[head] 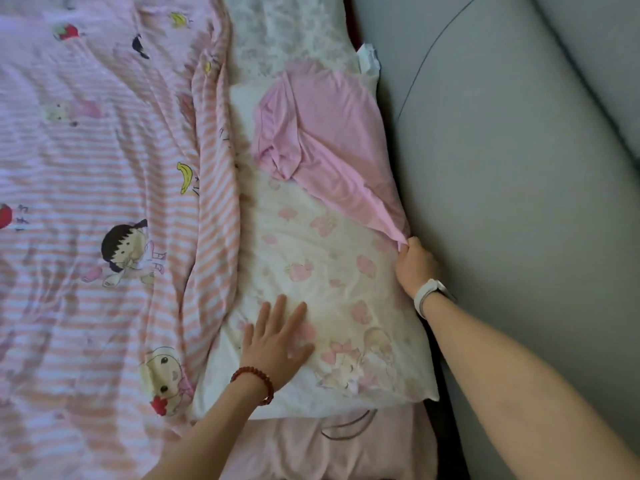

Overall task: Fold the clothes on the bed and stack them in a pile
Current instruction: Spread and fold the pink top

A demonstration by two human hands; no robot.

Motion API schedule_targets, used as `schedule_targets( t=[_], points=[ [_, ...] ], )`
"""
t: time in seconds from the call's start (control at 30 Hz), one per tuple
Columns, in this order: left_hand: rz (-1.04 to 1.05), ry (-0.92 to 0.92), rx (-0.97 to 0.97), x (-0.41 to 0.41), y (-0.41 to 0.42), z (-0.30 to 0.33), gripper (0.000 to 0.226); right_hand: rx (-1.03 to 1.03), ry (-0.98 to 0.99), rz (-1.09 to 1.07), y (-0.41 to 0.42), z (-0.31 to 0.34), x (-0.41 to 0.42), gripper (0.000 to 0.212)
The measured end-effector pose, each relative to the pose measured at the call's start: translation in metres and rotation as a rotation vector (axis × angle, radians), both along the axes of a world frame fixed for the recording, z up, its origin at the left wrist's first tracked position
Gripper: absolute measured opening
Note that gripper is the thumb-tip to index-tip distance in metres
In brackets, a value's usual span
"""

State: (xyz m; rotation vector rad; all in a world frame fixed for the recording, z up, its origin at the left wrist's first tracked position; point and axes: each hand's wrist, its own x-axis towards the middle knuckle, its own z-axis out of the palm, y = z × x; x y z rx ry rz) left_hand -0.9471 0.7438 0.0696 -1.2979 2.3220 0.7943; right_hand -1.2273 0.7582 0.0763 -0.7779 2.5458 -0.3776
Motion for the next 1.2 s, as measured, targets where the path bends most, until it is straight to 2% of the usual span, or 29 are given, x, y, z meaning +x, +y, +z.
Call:
schedule_targets(
  t=[0.1,0.2,0.27,0.43,0.53,0.7,0.77,0.83,0.93,1.03,1.1,1.2],
  points=[
    [0.070,0.110,0.098,-0.001,-0.016,0.020,0.058,-0.270,-0.088,-0.097,0.000,0.028,0.013,0.028],
    [0.165,0.251,0.107,0.004,-0.031,0.049,0.054,-0.444,-0.206,-0.047,0.000,0.065,0.040,0.019],
    [0.245,0.348,0.081,0.014,-0.039,0.072,0.052,-0.535,-0.285,0.014,-0.003,0.091,0.063,0.021],
    [0.443,0.677,0.074,0.067,-0.052,0.138,0.041,-0.616,-0.455,0.184,-0.037,0.162,0.141,0.030],
    [0.518,0.850,0.038,0.117,-0.063,0.174,0.037,-0.646,-0.480,0.317,-0.068,0.210,0.199,0.030],
    [0.595,1.031,0.072,0.220,-0.098,0.229,0.048,-0.807,-0.521,0.449,-0.127,0.305,0.326,0.025],
    [0.585,1.045,0.129,0.266,-0.117,0.247,0.061,-0.888,-0.556,0.447,-0.151,0.341,0.388,0.021],
    [0.552,1.004,0.048,0.314,-0.142,0.264,0.063,-0.976,-0.633,0.428,-0.172,0.371,0.445,0.021],
    [0.562,0.884,-0.263,0.377,-0.178,0.289,0.045,-1.068,-0.763,0.327,-0.192,0.402,0.495,0.021],
    [0.515,0.728,-0.606,0.432,-0.207,0.309,0.059,-1.075,-0.857,0.094,-0.200,0.406,0.501,0.021],
    [0.421,0.660,-0.738,0.461,-0.221,0.322,0.057,-1.029,-0.859,-0.015,-0.202,0.400,0.498,0.021],
    [0.219,0.618,-0.844,0.482,-0.233,0.345,0.048,-0.976,-0.862,-0.066,-0.203,0.391,0.495,0.021]
  ],
)
